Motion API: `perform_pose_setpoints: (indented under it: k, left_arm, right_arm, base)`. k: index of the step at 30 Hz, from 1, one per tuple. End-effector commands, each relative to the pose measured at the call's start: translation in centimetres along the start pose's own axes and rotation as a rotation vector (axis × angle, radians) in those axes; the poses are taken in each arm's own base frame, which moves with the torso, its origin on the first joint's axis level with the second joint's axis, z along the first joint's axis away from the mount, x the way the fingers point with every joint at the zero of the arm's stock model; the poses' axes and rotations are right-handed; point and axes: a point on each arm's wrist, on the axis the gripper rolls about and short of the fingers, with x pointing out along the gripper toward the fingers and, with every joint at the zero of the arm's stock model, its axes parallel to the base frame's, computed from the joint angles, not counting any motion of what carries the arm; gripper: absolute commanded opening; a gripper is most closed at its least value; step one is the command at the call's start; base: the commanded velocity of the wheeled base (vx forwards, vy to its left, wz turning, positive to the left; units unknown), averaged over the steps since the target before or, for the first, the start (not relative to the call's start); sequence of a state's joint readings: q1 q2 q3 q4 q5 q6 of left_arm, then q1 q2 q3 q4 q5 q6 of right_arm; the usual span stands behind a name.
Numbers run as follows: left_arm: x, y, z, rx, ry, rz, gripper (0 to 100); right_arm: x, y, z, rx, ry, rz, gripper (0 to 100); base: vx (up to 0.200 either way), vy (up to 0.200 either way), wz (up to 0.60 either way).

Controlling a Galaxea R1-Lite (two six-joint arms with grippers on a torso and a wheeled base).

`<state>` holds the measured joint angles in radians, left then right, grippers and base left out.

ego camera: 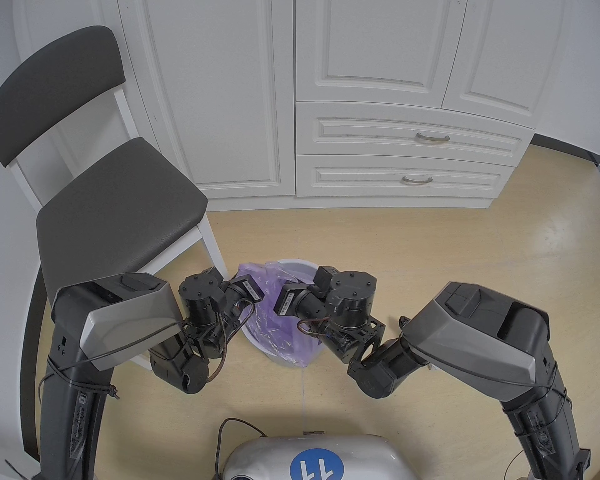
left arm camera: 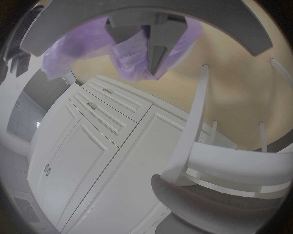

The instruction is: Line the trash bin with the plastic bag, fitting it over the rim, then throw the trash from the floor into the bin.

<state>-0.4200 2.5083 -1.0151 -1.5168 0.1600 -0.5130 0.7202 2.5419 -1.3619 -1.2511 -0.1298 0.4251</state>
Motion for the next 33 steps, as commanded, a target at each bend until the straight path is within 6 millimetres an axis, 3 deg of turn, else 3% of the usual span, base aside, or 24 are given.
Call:
perform_pose_setpoints:
  k: [1, 8, 12, 16, 21, 28, 33]
  left_arm:
    - [-1.8, -1.2, 2.3, 0.000, -0.019, -0.008, 0]
    - [-2.3, -2.0, 2.1, 0.003, -0.016, -0.004, 0]
    - [-2.0, -2.3, 0.8, 0.006, 0.003, -0.019, 0]
    - [-0.6, -2.0, -0.2, 0.032, -0.006, -0.032, 0]
    - [1.3, -1.0, -2.5, 0.057, 0.052, -0.022, 0]
    - [2.6, -1.0, -3.1, 0.059, 0.066, -0.016, 0]
    - [4.8, -1.4, -3.1, 0.061, 0.075, -0.001, 0]
  right_arm:
    - [2.3, -1.1, -1.5, 0.032, 0.035, 0.006, 0]
    - [5.3, -3.1, -2.6, 0.072, 0.082, -0.019, 0]
    - [7.0, -6.4, -3.7, 0.072, 0.090, -0.076, 0]
    - [7.5, -8.5, -3.3, 0.073, 0.069, -0.107, 0]
    - [7.4, -8.4, -1.3, 0.079, 0.031, -0.114, 0]
    - [6.8, -9.7, -0.1, 0.077, 0.010, -0.144, 0]
    - [4.3, -10.3, 5.7, 0.011, -0.027, -0.199, 0]
  base:
    - [0.000, 0.000, 0.00]
    - [0.000, 0.000, 0.00]
    - [0.000, 0.000, 0.00]
    - [0.000, 0.000, 0.00]
    - [0.000, 0.000, 0.00]
    - [0.000, 0.000, 0.00]
    - [0.000, 0.000, 0.00]
